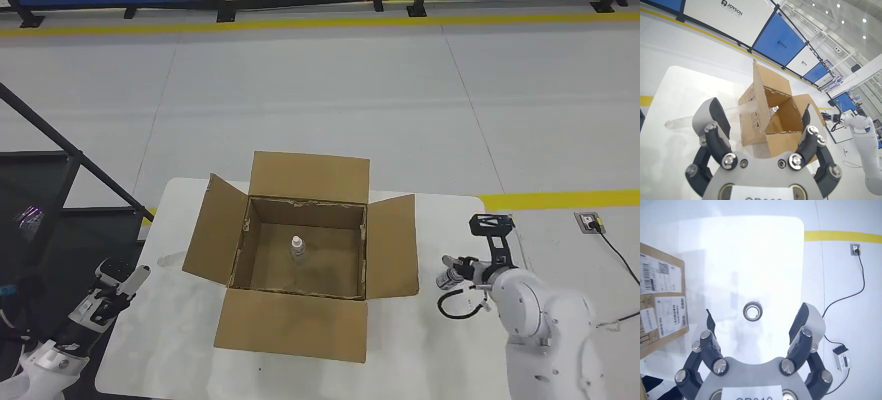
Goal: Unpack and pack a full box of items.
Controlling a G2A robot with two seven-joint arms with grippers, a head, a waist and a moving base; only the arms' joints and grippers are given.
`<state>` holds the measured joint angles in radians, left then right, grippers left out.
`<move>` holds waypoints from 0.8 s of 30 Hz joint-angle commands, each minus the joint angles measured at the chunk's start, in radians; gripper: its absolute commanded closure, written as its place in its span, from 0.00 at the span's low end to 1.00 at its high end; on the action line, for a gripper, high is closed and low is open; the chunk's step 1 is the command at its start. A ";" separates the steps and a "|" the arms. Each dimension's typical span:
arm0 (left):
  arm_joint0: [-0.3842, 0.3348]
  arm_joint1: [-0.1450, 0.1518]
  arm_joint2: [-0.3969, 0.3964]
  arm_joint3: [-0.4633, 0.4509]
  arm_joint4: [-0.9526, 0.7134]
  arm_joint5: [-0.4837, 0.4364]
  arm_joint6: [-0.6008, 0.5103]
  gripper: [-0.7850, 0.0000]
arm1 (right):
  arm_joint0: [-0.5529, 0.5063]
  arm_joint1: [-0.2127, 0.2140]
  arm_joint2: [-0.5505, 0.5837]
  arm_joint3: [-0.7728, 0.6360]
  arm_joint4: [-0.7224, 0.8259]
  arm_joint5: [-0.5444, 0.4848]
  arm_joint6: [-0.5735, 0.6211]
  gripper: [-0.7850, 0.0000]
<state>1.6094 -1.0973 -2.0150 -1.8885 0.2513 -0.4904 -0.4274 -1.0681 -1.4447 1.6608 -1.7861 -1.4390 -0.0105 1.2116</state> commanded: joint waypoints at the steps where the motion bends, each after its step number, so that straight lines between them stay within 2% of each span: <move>1: 0.000 0.000 0.000 0.000 0.000 0.000 0.000 0.00 | 0.004 0.003 -0.001 0.030 0.000 -0.012 0.007 0.00; 13: 0.000 0.000 0.000 0.000 0.000 0.000 0.000 0.00 | 0.033 0.014 -0.023 0.151 0.043 -0.038 0.019 0.04; 16: 0.000 0.000 0.000 0.000 0.000 0.000 0.000 0.00 | 0.048 0.017 -0.029 0.188 0.044 -0.029 0.004 0.10; 18: 0.000 0.000 0.000 0.000 0.000 0.000 0.000 0.00 | 0.063 0.019 -0.033 0.222 0.032 -0.016 0.002 0.30; 19: 0.000 0.000 0.000 0.000 0.000 0.000 0.000 0.00 | 0.072 0.020 -0.035 0.239 0.028 -0.010 -0.001 0.50; 22: 0.000 0.000 0.000 0.000 0.000 0.000 0.000 0.00 | 0.094 0.023 -0.032 0.280 0.042 -0.013 -0.008 0.60; 24: 0.000 0.000 0.000 0.000 0.000 0.000 0.000 0.00 | 0.101 0.026 -0.030 0.293 0.048 -0.014 -0.011 0.76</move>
<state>1.6094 -1.0973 -2.0150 -1.8885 0.2513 -0.4904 -0.4274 -0.9691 -1.4201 1.6298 -1.4973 -1.3929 -0.0242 1.2018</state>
